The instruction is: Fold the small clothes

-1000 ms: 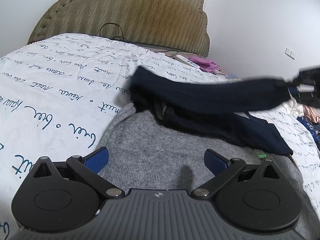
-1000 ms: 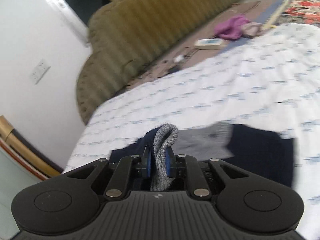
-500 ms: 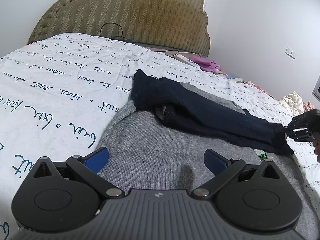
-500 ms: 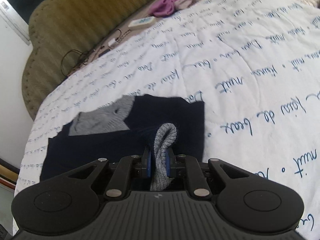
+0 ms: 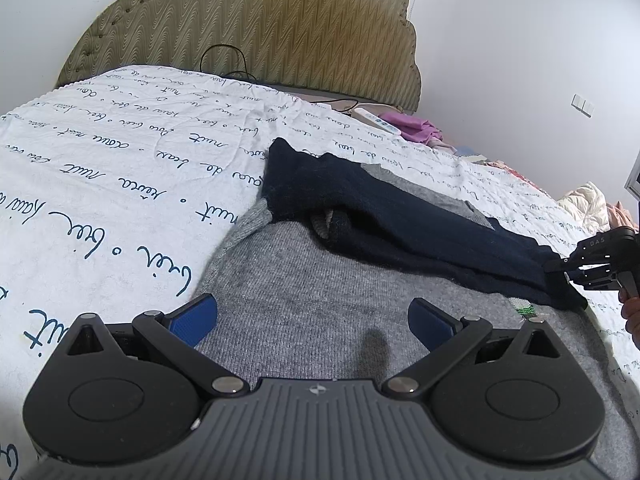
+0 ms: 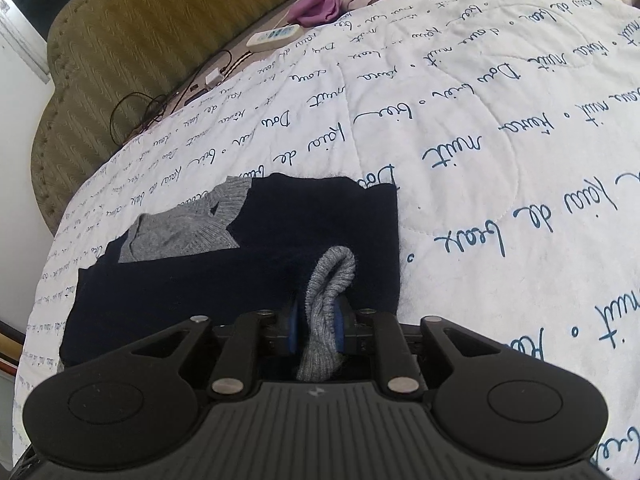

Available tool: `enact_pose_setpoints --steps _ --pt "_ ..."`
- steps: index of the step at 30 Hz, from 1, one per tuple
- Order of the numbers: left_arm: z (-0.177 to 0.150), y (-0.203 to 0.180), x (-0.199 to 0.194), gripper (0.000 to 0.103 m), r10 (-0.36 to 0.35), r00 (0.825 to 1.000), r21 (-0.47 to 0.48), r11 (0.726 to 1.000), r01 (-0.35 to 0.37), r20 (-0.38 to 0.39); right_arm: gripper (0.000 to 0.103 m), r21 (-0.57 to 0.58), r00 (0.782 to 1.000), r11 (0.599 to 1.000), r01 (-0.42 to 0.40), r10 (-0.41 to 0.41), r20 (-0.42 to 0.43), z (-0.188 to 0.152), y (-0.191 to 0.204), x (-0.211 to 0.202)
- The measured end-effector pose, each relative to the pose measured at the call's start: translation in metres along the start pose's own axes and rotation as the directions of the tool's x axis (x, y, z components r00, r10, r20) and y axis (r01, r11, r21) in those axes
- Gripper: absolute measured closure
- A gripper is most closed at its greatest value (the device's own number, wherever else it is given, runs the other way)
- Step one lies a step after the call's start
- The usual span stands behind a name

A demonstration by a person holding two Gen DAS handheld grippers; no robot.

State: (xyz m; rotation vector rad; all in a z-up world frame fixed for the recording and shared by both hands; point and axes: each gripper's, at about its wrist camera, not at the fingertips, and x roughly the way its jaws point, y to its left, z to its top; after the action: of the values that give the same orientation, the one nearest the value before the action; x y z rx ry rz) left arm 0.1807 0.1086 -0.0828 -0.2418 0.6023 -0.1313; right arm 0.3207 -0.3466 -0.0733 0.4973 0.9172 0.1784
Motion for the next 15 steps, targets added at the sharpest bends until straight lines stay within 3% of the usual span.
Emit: enact_pose_setpoints --steps 3,5,9,12,14,15 --pt "0.000 0.000 0.000 0.000 0.001 1.000 0.001 1.000 -0.001 -0.001 0.083 0.018 1.000 1.000 0.005 -0.005 0.020 -0.002 0.000 -0.008" --pt "0.000 -0.001 0.000 0.000 0.006 1.000 0.006 1.000 -0.006 -0.004 0.081 0.019 0.996 0.999 0.039 -0.041 0.081 -0.004 0.004 -0.025" --pt "0.016 -0.020 -0.009 0.000 0.054 0.997 0.095 0.994 -0.059 0.050 0.080 -0.118 0.969 0.988 0.101 -0.071 0.236 -0.015 0.035 -0.063" --pt "0.040 -0.046 -0.001 0.000 0.108 0.983 0.131 0.983 -0.128 0.149 0.062 -0.224 0.960 0.964 0.141 -0.078 0.268 -0.020 0.063 -0.063" --pt "0.054 -0.066 0.026 0.000 0.134 0.982 0.178 0.972 -0.156 0.132 0.030 -0.243 0.959 0.958 0.153 -0.084 0.271 -0.024 0.077 -0.048" --pt "0.057 -0.075 0.041 0.000 0.138 0.982 0.211 0.964 -0.162 0.125 0.029 -0.249 0.960 0.957 0.150 -0.080 0.269 -0.028 0.082 -0.038"
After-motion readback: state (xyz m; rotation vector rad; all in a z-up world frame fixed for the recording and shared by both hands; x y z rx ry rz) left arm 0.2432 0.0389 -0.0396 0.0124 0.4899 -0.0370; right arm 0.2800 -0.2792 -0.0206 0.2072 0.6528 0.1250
